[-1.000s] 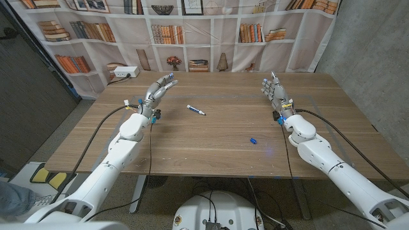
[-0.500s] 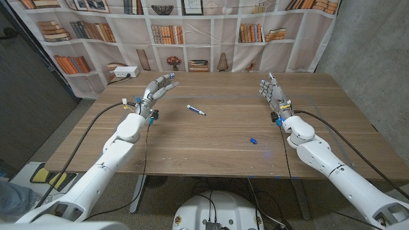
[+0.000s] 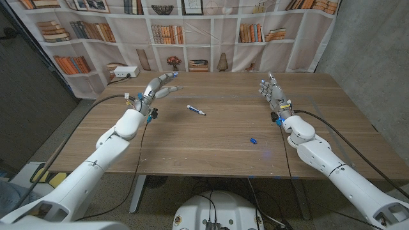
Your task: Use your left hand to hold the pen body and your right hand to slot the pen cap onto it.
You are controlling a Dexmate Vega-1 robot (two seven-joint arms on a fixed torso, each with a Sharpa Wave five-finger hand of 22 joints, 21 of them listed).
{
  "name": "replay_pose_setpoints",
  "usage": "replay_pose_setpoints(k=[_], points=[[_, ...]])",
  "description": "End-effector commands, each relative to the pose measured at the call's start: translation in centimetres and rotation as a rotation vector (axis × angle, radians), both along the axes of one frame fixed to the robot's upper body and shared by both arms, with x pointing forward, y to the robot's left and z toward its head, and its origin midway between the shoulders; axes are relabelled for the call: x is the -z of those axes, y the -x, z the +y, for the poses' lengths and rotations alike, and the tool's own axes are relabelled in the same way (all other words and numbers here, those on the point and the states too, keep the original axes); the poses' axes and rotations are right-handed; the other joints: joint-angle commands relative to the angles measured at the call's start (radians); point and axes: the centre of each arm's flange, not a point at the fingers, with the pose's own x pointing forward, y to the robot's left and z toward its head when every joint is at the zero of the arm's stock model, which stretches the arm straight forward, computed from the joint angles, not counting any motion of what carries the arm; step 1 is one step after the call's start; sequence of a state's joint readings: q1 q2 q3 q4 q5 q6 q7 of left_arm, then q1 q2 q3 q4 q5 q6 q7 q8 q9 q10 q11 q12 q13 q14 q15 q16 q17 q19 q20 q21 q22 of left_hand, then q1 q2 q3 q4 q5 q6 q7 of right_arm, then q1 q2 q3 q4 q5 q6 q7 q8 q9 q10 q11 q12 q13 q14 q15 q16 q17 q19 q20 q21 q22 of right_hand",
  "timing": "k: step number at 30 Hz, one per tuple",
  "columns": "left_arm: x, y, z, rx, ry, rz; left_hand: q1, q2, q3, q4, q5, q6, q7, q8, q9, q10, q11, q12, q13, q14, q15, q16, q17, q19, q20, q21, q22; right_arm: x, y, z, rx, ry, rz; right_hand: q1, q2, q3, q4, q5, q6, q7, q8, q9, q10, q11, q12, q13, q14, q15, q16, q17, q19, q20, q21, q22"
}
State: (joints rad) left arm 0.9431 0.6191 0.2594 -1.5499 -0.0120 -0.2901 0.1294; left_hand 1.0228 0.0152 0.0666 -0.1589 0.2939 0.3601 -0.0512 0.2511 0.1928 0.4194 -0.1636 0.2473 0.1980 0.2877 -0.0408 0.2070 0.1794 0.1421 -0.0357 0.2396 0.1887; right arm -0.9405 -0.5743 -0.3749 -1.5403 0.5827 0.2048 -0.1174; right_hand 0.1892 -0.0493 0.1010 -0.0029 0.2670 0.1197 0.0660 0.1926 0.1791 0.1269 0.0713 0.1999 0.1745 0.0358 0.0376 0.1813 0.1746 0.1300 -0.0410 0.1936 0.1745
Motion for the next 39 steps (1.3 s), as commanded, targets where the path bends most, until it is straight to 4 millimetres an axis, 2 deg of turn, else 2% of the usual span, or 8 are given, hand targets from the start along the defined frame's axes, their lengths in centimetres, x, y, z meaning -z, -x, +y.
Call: replay_pose_setpoints(k=[1,5,7,15,23,30,39], points=[[-1.0,1.0,-0.5,-0.125,-0.122,-0.075,0.025,0.005,0.005,-0.005,-0.005,0.016,-0.011,0.002,0.003,0.017,-0.01,-0.005,0.004,0.017,-0.066,0.001,0.002,0.002,-0.027,-0.003,0.003,-0.3,0.0,-0.5,0.01,-0.001,-0.012,0.012,0.003,-0.002,-0.006,-0.001,0.003,0.006,0.002,0.004,0.0,0.001,-0.001,0.005,0.0,0.005,0.003,0.004,0.002,-0.018,0.002,0.005],[-1.5,1.1,-0.6,-0.148,-0.165,-0.098,0.04,0.014,0.011,-0.001,-0.007,0.04,-0.014,0.008,0.004,0.034,-0.016,-0.002,0.005,0.03,-0.071,0.004,0.003,0.015,-0.032,0.002,0.004,-0.1,0.3,-0.5,0.015,-0.005,-0.011,0.012,0.003,-0.002,-0.006,-0.002,0.003,0.005,0.002,0.004,-0.001,-0.001,-0.001,0.005,0.0,0.005,0.003,0.005,0.0,-0.018,0.001,0.005],[-1.8,1.2,-0.7,-0.163,-0.204,-0.109,0.049,0.019,0.014,0.001,-0.009,0.043,-0.015,0.007,0.004,0.046,-0.028,0.0,0.005,0.041,-0.08,0.005,0.003,0.024,-0.036,0.004,0.004,0.0,0.4,-0.5,0.017,-0.009,-0.011,0.012,0.003,-0.002,-0.007,-0.002,0.004,0.005,0.002,0.004,-0.001,0.0,-0.001,0.005,0.0,0.005,0.003,0.005,0.0,-0.018,0.001,0.005],[-2.9,2.1,-1.1,-0.26,-0.359,-0.168,0.07,0.029,0.021,0.003,-0.015,0.04,-0.017,0.001,0.004,0.048,-0.036,-0.007,0.004,0.059,-0.087,0.007,0.003,0.035,-0.038,0.007,0.004,0.4,0.8,-0.6,0.024,-0.019,-0.014,0.013,0.003,-0.003,-0.007,-0.003,0.004,0.004,0.002,0.005,-0.001,-0.002,-0.001,0.005,0.001,0.004,0.003,0.005,0.0,-0.018,0.001,0.005],[-5.0,2.8,-1.0,-0.326,-0.54,-0.157,0.083,0.027,0.022,0.004,-0.021,0.042,-0.035,-0.003,0.004,0.045,-0.036,-0.014,0.004,0.056,-0.094,0.0,0.002,0.029,-0.043,0.003,0.003,0.2,0.5,0.0,0.008,-0.018,-0.015,0.013,0.004,-0.004,-0.007,-0.004,0.005,0.004,0.002,0.005,0.0,-0.002,0.0,0.005,0.001,0.006,0.003,0.005,0.0,-0.017,0.001,0.005],[-6.7,3.6,-1.0,-0.401,-0.666,-0.172,0.089,0.026,0.022,0.007,-0.025,0.048,-0.033,-0.004,0.005,0.051,-0.037,-0.015,0.004,0.06,-0.095,-0.002,0.002,0.028,-0.041,0.001,0.003,-0.7,0.4,0.5,0.002,-0.006,-0.029,0.013,0.005,-0.007,-0.007,-0.006,0.003,0.005,0.001,0.005,-0.001,-0.001,0.0,0.006,0.022,0.006,0.01,0.006,0.025,-0.013,0.01,0.004],[-8.3,4.2,-1.4,-0.454,-0.796,-0.15,0.101,0.029,0.023,0.011,-0.032,0.081,-0.036,0.003,0.005,0.087,-0.039,-0.009,0.003,0.071,-0.103,-0.002,0.002,0.031,-0.045,-0.001,0.001,-0.4,0.3,0.0,0.016,-0.022,-0.03,0.014,0.006,-0.008,-0.008,-0.007,0.002,0.007,0.0,0.005,0.0,0.001,0.001,0.006,0.023,0.006,0.009,0.006,0.024,-0.015,0.009,0.004]])
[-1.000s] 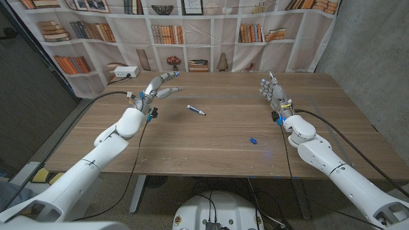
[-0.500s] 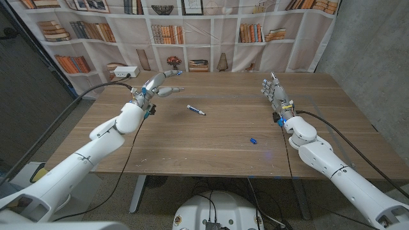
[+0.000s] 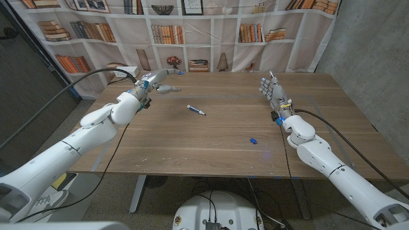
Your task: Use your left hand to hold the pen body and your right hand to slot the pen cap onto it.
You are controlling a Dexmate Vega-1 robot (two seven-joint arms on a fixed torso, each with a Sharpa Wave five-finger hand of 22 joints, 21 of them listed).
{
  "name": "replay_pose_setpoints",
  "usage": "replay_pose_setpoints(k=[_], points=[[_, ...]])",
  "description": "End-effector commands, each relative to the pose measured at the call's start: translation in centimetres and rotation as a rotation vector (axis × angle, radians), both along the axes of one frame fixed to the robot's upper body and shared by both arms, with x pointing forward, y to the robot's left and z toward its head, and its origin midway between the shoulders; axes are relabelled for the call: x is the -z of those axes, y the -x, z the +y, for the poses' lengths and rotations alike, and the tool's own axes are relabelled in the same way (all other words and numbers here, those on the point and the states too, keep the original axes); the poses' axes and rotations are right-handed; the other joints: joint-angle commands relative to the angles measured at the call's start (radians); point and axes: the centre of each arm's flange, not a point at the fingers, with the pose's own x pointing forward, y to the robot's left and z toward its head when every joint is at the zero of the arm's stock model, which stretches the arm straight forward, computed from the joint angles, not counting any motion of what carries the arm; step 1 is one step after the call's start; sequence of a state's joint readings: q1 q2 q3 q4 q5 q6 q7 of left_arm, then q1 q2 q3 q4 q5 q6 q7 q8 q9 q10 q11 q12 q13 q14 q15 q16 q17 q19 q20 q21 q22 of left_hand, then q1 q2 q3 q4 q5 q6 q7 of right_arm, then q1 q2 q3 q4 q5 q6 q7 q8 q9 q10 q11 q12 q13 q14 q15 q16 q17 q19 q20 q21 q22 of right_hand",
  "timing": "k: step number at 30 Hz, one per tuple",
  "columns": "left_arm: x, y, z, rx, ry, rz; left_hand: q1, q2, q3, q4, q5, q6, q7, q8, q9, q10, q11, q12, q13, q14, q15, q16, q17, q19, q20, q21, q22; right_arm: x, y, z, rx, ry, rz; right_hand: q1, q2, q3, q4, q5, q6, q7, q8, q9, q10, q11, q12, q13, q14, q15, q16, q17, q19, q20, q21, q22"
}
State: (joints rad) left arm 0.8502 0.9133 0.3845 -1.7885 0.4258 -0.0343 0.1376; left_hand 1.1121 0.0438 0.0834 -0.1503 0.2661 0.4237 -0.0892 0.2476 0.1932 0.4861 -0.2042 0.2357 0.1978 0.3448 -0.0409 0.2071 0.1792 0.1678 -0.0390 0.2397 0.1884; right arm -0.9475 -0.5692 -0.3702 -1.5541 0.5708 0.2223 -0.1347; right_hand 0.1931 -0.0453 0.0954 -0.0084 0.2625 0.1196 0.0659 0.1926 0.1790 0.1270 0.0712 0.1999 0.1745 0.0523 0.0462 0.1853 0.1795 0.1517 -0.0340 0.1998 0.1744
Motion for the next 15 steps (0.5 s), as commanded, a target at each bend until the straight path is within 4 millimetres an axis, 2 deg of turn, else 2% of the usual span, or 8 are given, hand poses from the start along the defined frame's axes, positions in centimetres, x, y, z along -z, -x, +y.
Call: replay_pose_setpoints(k=[1,15], points=[[-2.4,1.0,-0.3,-0.116,-0.19,0.02,0.013,0.001,0.006,0.003,-0.004,0.022,0.005,0.008,0.004,0.021,0.002,0.002,0.003,0.014,-0.103,-0.003,0.002,0.004,-0.043,-0.001,0.001,0.1,-0.2,-0.2,0.008,-0.012,-0.003,0.01,0.002,-0.003,-0.003,-0.003,0.002,0.007,0.0,0.005,0.0,0.001,0.001,0.006,0.006,-0.003,0.005,0.001,0.002,-0.022,0.002,0.004],[-4.9,0.2,-1.8,-0.142,-0.43,0.099,0.004,-0.006,-0.008,0.02,-0.017,0.1,-0.022,0.023,0.003,0.083,-0.007,0.005,0.001,0.059,-0.123,0.006,0.003,-0.002,-0.049,-0.01,-0.001,1.3,0.3,-0.7,0.014,-0.028,0.012,0.01,0.004,-0.005,-0.003,-0.005,0.003,0.006,0.0,0.005,0.0,0.001,0.002,0.006,0.004,-0.002,0.003,0.002,-0.002,-0.021,-0.001,0.004]])
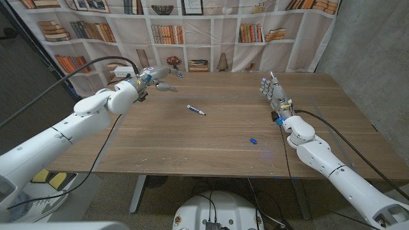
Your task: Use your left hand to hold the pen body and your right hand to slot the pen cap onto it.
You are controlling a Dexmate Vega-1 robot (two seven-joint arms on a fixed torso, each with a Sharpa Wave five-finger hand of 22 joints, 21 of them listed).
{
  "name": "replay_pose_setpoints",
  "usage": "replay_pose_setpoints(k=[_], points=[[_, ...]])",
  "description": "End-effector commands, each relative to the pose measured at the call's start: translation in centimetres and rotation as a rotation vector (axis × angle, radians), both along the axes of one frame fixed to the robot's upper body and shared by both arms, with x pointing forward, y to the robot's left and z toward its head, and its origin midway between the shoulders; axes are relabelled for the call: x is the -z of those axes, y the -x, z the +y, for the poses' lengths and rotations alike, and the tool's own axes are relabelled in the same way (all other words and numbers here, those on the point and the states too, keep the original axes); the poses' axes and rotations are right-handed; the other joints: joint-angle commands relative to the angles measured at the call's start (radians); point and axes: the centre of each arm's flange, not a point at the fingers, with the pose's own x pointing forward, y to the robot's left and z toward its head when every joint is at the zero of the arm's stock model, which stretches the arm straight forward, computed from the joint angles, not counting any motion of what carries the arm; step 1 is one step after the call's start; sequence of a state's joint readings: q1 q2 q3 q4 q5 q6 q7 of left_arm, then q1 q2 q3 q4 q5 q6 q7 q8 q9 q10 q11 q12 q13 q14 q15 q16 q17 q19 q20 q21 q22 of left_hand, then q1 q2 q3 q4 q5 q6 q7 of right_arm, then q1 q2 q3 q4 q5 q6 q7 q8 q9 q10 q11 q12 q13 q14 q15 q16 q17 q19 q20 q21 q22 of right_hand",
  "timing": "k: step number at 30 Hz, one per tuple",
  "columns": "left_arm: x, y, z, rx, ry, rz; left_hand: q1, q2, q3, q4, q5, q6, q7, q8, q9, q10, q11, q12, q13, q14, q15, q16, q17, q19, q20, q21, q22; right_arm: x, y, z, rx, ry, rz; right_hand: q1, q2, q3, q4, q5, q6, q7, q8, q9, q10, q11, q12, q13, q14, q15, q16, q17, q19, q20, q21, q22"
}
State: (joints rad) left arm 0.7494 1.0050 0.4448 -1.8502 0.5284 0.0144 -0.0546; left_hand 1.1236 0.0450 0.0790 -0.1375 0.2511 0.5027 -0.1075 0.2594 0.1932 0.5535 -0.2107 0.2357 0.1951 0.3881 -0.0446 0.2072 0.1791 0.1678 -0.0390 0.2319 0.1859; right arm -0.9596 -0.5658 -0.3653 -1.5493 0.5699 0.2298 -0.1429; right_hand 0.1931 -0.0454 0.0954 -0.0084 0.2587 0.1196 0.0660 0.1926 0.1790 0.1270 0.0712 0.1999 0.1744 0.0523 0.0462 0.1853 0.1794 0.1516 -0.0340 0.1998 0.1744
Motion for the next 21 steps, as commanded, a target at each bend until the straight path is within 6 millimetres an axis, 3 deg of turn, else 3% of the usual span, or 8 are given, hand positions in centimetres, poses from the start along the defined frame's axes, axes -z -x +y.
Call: replay_pose_setpoints(k=[1,21], points=[[-2.4,-0.5,-1.2,-0.041,-0.202,0.061,-0.009,-0.008,-0.004,0.009,-0.002,0.024,-0.006,0.012,0.003,0.023,0.0,0.006,0.003,0.019,-0.121,0.007,0.003,-0.002,-0.051,-0.002,0.002,0.7,0.4,-0.4,0.003,-0.019,0.005,0.01,0.004,-0.005,-0.003,-0.001,0.004,0.006,0.0,0.005,-0.001,0.0,0.001,0.006,0.004,-0.003,0.003,0.002,-0.002,-0.021,-0.001,0.004],[-2.1,-3.2,-4.0,0.01,-0.379,0.132,-0.003,-0.002,-0.01,0.016,-0.005,0.089,-0.045,0.019,0.002,0.081,-0.005,0.001,0.003,0.026,-0.14,-0.003,0.002,-0.009,-0.055,-0.009,0.001,1.7,0.8,-1.0,0.004,-0.023,0.033,0.009,0.006,-0.008,-0.003,-0.004,0.003,0.006,0.0,0.005,-0.001,0.001,0.002,0.006,0.004,-0.001,0.002,0.003,-0.006,-0.019,-0.003,0.005]])
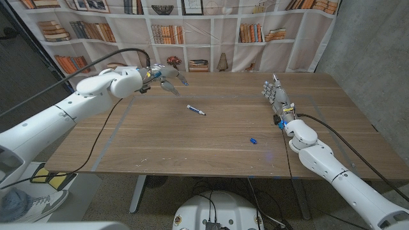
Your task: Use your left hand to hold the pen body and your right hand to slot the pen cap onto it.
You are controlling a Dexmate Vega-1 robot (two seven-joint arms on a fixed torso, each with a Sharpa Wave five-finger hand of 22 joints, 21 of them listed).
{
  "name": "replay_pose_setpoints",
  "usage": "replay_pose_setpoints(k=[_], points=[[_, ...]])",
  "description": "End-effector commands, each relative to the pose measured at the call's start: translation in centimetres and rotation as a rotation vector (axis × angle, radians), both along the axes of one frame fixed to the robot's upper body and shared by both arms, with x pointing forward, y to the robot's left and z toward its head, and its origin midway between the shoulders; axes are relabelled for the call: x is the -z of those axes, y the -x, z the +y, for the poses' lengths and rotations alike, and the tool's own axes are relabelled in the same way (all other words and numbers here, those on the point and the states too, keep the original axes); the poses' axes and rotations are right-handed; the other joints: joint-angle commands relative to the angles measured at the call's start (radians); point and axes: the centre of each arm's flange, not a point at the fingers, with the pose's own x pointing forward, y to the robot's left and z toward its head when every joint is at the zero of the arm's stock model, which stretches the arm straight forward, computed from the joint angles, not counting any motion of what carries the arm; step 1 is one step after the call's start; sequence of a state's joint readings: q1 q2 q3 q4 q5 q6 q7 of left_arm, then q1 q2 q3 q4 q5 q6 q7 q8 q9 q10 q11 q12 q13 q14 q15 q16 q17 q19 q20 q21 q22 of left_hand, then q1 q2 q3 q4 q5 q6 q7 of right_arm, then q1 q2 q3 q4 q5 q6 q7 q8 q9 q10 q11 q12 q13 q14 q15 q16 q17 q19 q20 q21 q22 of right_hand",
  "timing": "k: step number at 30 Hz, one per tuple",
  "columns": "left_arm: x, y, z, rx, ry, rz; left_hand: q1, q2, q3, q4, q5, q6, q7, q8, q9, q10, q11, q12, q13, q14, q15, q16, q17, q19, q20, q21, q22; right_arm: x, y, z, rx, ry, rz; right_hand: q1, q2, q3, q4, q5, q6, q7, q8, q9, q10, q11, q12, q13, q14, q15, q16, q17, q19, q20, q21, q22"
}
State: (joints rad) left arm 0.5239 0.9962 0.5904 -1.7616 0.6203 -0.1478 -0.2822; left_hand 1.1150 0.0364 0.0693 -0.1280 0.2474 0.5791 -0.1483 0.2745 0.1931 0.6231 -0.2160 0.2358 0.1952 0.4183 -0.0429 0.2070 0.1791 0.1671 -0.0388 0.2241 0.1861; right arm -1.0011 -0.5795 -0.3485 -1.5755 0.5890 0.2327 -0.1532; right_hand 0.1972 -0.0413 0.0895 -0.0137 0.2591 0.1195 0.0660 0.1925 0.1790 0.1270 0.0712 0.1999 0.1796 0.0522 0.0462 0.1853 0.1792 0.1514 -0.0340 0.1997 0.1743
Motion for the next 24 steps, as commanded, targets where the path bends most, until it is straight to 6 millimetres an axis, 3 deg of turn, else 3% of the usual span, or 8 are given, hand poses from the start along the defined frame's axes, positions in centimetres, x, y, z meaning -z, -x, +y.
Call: replay_pose_setpoints(k=[1,17,24], points=[[0.1,-1.8,-1.6,0.018,-0.098,0.043,0.006,0.007,-0.001,0.007,-0.001,0.011,-0.002,0.003,0.002,0.012,0.001,0.0,0.002,-0.007,-0.142,-0.004,0.002,-0.011,-0.056,-0.003,0.001,0.6,0.1,-0.3,-0.002,-0.003,0.02,0.005,0.002,-0.002,0.003,-0.004,0.003,0.006,0.0,0.005,-0.001,0.001,0.002,0.001,0.004,-0.001,0.002,0.003,-0.005,-0.018,-0.003,0.005],[1.6,-3.2,-3.2,0.021,-0.171,0.028,0.01,0.009,-0.003,0.008,0.0,0.024,-0.003,0.001,0.001,0.021,0.0,-0.008,0.002,0.001,-0.153,-0.004,0.003,-0.016,-0.058,-0.006,0.001,1.3,0.2,-0.8,0.003,-0.022,0.022,0.005,0.004,-0.004,0.003,-0.005,0.003,0.005,0.0,0.005,0.0,0.0,0.002,0.001,0.006,-0.001,0.002,0.003,-0.007,-0.017,-0.003,0.005],[2.5,-4.1,-3.9,0.048,-0.16,0.003,0.02,0.016,-0.001,0.008,0.001,0.057,-0.006,0.008,0.0,0.052,0.0,-0.008,0.002,0.035,-0.16,0.004,0.004,0.016,-0.057,0.006,0.002,1.3,0.3,-0.7,-0.001,-0.012,0.025,0.005,0.004,-0.005,0.003,-0.006,0.003,0.005,0.0,0.005,0.001,0.003,0.003,0.001,0.006,-0.001,0.002,0.003,-0.007,-0.016,-0.004,0.005]])
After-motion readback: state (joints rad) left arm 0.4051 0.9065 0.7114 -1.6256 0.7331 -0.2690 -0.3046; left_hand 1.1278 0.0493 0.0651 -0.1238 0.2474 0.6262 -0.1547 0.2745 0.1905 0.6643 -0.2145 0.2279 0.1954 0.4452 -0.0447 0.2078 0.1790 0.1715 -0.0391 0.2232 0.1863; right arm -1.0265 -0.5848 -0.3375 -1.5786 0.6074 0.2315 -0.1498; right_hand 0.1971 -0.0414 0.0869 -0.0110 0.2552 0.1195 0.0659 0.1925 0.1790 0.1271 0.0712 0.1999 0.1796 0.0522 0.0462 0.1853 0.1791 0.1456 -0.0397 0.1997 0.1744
